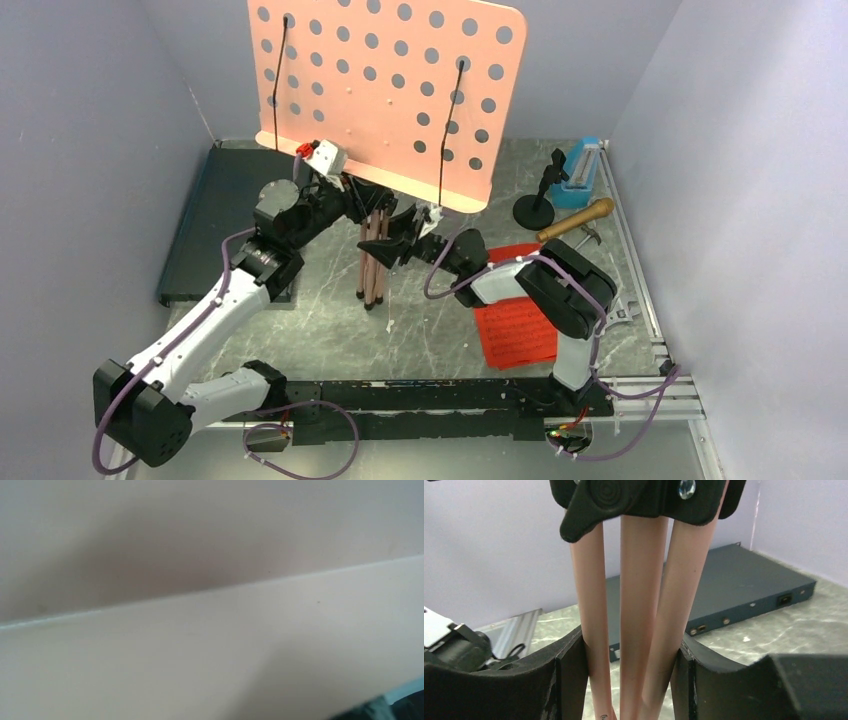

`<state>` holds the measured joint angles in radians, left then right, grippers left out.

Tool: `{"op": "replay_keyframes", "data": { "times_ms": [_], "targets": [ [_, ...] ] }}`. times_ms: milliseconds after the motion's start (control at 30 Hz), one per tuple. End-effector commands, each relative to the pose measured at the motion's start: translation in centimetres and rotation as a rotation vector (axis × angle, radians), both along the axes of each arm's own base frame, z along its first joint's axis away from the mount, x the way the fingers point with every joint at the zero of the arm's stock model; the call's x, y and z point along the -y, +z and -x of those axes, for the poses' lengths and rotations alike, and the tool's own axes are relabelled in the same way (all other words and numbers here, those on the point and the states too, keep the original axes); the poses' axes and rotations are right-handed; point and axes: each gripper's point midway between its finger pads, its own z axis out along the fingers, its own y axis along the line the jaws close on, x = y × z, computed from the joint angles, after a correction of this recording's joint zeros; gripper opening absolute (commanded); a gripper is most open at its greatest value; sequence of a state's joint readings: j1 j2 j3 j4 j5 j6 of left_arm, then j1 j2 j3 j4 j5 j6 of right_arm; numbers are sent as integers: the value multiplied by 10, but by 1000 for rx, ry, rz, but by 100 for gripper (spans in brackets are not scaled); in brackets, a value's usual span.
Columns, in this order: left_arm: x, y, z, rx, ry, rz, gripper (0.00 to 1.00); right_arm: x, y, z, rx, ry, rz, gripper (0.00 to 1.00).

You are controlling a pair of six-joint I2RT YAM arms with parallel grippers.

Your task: Pack up the instrument practice props

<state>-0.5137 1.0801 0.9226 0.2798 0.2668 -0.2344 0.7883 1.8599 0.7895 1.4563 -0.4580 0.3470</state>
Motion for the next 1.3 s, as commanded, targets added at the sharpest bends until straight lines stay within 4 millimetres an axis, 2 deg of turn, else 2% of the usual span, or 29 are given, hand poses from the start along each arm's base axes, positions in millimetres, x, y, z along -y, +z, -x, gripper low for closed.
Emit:
{"op": "replay_keyframes", "data": {
  "times_ms": [0,367,667,1000,1267],
  "targets": [
    [1,36,37,-84,-86,62,3,-5,26,24,80,6,-57,43],
    [-22,2,55,-250,-12,-19,3,-29,14,63,-82,7,-105,42],
    [-6,-37,46,-398,-48,-57,3,-20,5,60,-214,-32,-185,41],
    [14,-81,21,-534,-69,-126,3,-1,-28,49,-375,-119,-218,41],
    [25,-139,7,-675,-69,-188,3,18,-71,30,-565,-256,-235,44]
  ]
}}
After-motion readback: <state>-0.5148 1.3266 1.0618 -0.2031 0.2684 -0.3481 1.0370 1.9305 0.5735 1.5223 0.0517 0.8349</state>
